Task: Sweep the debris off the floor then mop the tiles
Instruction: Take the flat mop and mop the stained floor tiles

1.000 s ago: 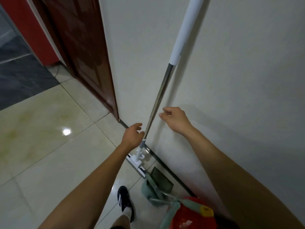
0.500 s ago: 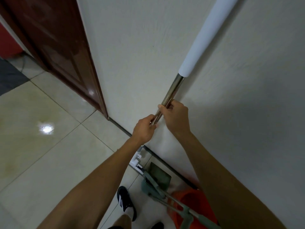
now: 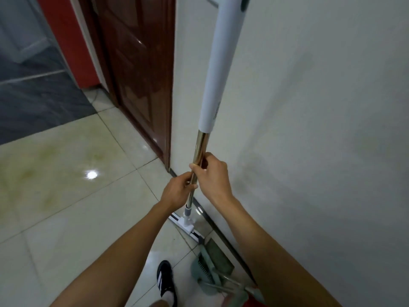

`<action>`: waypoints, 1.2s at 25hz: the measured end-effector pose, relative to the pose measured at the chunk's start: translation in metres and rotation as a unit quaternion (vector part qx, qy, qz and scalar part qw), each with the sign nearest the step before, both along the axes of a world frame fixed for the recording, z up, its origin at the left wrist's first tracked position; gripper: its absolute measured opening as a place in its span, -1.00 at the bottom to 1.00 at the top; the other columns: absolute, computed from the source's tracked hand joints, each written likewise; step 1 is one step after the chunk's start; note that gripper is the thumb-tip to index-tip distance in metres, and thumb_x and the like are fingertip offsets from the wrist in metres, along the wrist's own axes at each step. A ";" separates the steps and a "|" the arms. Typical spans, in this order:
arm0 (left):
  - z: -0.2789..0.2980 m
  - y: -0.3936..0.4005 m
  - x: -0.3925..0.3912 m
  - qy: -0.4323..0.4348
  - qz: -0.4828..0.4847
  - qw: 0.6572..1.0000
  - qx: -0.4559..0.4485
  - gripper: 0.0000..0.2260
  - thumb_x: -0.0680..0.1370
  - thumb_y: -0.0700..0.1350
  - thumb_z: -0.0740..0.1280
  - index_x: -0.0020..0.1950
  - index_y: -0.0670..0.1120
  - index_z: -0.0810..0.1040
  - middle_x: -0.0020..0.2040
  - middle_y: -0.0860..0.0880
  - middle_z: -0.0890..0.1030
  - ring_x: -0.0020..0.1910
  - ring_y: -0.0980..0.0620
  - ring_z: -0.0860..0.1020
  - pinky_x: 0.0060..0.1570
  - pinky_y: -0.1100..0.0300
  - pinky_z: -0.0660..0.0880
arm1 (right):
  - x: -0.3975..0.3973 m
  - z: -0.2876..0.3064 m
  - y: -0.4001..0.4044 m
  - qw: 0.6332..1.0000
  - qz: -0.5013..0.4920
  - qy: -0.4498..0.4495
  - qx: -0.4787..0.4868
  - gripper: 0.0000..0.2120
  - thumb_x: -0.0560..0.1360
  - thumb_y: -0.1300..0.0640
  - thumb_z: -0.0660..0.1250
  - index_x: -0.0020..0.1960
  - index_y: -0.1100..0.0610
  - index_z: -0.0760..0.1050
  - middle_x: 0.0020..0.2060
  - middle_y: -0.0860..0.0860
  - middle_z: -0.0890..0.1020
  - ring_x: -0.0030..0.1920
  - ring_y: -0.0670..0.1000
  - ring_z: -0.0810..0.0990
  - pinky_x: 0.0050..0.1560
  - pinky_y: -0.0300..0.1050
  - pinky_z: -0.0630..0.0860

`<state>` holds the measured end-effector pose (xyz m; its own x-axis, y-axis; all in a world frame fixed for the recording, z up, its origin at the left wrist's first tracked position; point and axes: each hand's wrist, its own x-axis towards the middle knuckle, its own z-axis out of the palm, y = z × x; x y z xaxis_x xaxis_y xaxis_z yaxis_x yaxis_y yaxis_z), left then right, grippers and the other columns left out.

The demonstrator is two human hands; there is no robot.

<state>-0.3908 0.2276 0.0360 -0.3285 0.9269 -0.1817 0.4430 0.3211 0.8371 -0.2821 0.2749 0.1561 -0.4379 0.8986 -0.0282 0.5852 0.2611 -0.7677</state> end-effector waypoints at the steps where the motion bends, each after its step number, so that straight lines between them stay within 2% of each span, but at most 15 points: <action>1: 0.006 -0.020 -0.001 0.001 0.022 1.000 0.004 -0.74 0.53 0.05 0.30 0.20 0.08 0.58 0.06 0.05 0.69 0.07 0.02 0.64 0.07 -0.06 0.59 | -0.001 0.005 -0.016 1.000 0.023 0.009 0.009 -0.86 0.52 0.05 0.41 0.01 0.11 0.57 -0.18 -0.04 0.65 -0.15 -0.04 0.65 -0.04 -0.07 0.63; 7: 0.034 -0.135 0.000 0.036 0.143 0.989 0.018 -0.78 0.60 -0.17 0.30 0.20 0.04 0.59 0.10 0.01 0.69 0.09 -0.02 0.64 0.05 -0.04 0.59 | -0.015 0.021 -0.115 0.987 0.150 0.044 0.045 -0.90 0.54 0.09 0.38 0.01 0.10 0.54 -0.16 -0.04 0.63 -0.12 -0.05 0.61 -0.03 -0.08 0.58; 10: 0.041 -0.192 -0.005 0.041 0.197 0.979 0.026 -0.82 0.60 -0.06 0.27 0.16 0.09 0.59 0.08 0.05 0.70 0.06 0.01 0.64 0.02 -0.04 0.60 | -0.028 0.025 -0.163 0.974 0.208 0.056 0.068 -0.93 0.54 0.11 0.38 0.00 0.08 0.52 -0.17 -0.06 0.61 -0.12 -0.09 0.60 -0.03 -0.08 0.60; 13: 0.050 -0.231 -0.012 0.033 0.249 0.967 0.027 -0.78 0.55 0.08 0.26 0.14 0.13 0.59 0.04 0.10 0.70 0.03 0.04 0.66 0.01 -0.05 0.60 | -0.041 0.031 -0.193 0.965 0.240 0.075 0.073 -0.92 0.53 0.16 0.40 -0.01 0.10 0.51 -0.16 -0.05 0.61 -0.13 -0.11 0.61 -0.05 -0.15 0.60; 18: 0.043 -0.291 -0.028 0.039 0.307 0.951 0.009 -0.83 0.58 -0.04 0.36 0.14 0.15 0.60 0.03 0.15 0.70 0.06 0.09 0.66 0.02 -0.01 0.60 | -0.057 0.026 -0.242 0.953 0.286 0.086 0.057 -0.88 0.52 0.18 0.41 0.04 0.13 0.52 -0.12 -0.04 0.64 -0.09 -0.12 0.62 -0.06 -0.31 0.56; 20: 0.037 -0.317 -0.033 0.041 0.320 0.946 -0.001 -0.86 0.59 -0.07 0.35 0.10 0.14 0.59 0.01 0.15 0.70 0.05 0.09 0.66 0.02 -0.02 0.61 | -0.064 0.017 -0.263 0.945 0.309 0.090 0.058 -0.89 0.53 0.21 0.40 0.03 0.14 0.52 -0.13 -0.02 0.64 -0.10 -0.10 0.63 -0.06 -0.25 0.59; 23: 0.037 -0.364 -0.047 0.041 0.345 0.938 -0.018 -0.83 0.59 -0.12 0.35 0.06 0.16 0.59 0.02 0.11 0.70 0.01 0.08 0.66 0.02 0.00 0.62 | -0.084 -0.001 -0.305 0.933 0.344 0.086 0.062 -0.92 0.51 0.25 0.38 -0.03 0.16 0.50 -0.19 0.03 0.62 -0.17 0.01 0.62 -0.11 -0.02 0.60; 25: 0.033 -0.398 -0.057 0.029 0.349 0.936 -0.031 -0.79 0.57 -0.15 0.37 0.00 0.21 0.59 0.03 0.09 0.70 -0.02 0.08 0.66 -0.01 0.02 0.63 | -0.093 -0.011 -0.337 0.931 0.358 0.070 0.036 -0.93 0.52 0.24 0.36 -0.04 0.12 0.49 -0.20 0.01 0.61 -0.17 0.01 0.61 -0.13 0.02 0.59; 27: 0.024 -0.429 -0.060 0.014 0.345 0.937 -0.046 -0.76 0.56 -0.15 0.40 -0.07 0.24 0.58 0.02 0.08 0.70 0.00 0.07 0.65 0.02 0.03 0.61 | -0.092 -0.020 -0.367 0.931 0.364 0.041 -0.002 -0.93 0.54 0.20 0.36 0.02 0.10 0.52 -0.12 -0.01 0.63 -0.10 -0.01 0.62 -0.06 -0.09 0.61; 30: 0.009 -0.464 -0.058 -0.010 0.337 0.940 -0.046 -0.83 0.56 -0.10 0.40 0.07 0.16 0.65 0.04 0.09 0.70 0.02 0.06 0.64 0.07 0.00 0.60 | -0.082 -0.028 -0.402 0.934 0.355 0.004 -0.043 -0.83 0.58 0.15 0.36 0.16 0.08 0.54 0.01 -0.06 0.62 0.03 -0.09 0.62 -0.03 -0.35 0.54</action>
<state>-0.4486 -0.2364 0.0451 -0.8307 0.4903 -0.2636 0.0975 0.5944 0.7982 -0.3638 -0.1266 0.1277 -0.9226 0.3769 -0.0816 0.2832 0.5186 -0.8068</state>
